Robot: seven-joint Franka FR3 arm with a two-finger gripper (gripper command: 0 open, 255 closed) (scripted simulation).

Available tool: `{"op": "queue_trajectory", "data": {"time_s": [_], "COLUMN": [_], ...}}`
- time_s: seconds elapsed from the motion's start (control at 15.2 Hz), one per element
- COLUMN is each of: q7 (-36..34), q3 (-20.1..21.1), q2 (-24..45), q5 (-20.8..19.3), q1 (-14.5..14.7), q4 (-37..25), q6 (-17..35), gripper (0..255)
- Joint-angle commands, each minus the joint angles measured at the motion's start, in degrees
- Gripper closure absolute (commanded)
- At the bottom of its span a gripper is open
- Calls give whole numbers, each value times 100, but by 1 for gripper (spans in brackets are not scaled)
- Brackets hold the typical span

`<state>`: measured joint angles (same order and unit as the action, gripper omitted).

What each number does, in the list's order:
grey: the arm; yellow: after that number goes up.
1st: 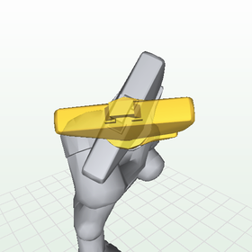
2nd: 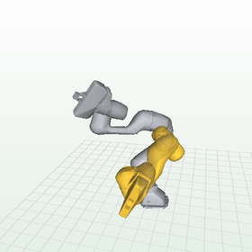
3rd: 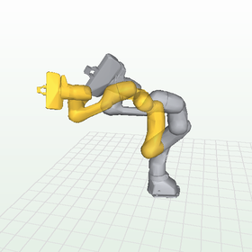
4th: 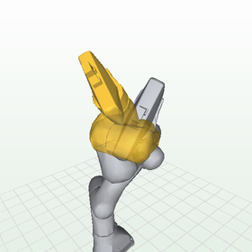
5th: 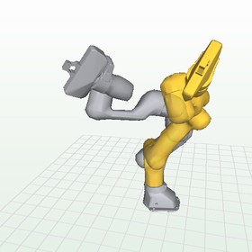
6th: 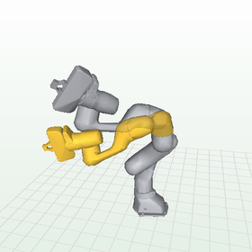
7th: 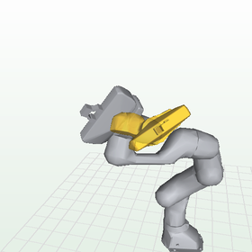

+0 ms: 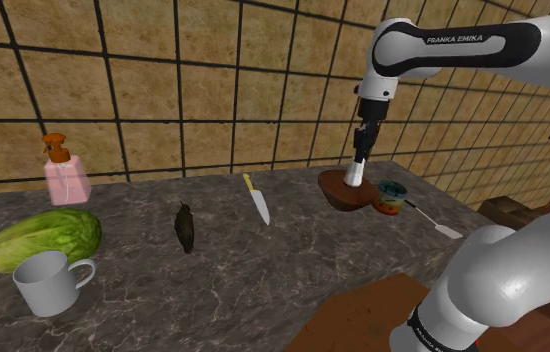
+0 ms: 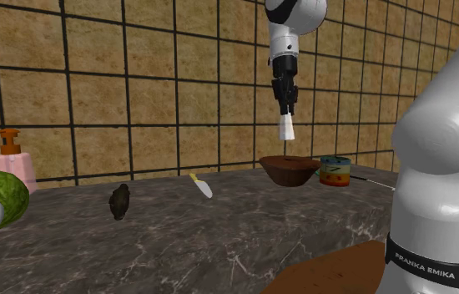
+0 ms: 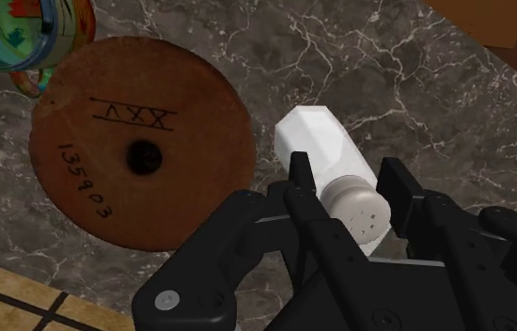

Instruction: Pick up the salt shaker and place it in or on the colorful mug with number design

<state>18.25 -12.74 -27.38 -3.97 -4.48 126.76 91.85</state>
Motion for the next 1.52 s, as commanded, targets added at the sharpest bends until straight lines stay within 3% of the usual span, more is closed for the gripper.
{"op": "queue_trajectory", "data": {"time_s": [0.0, 0.73, 1.32, 1.45], "q7": [296, 1936, 3469, 3454], "q3": [-213, -1409, -2413, -2408], "q2": [54, 873, 2188, 2170], "q5": [-129, -532, -241, -252], "q1": [-105, -551, -898, -906], "q4": [-131, -1158, -2542, -2372], "q6": [-67, -176, -264, -109], "gripper": [255, 255, 255, 255]}}
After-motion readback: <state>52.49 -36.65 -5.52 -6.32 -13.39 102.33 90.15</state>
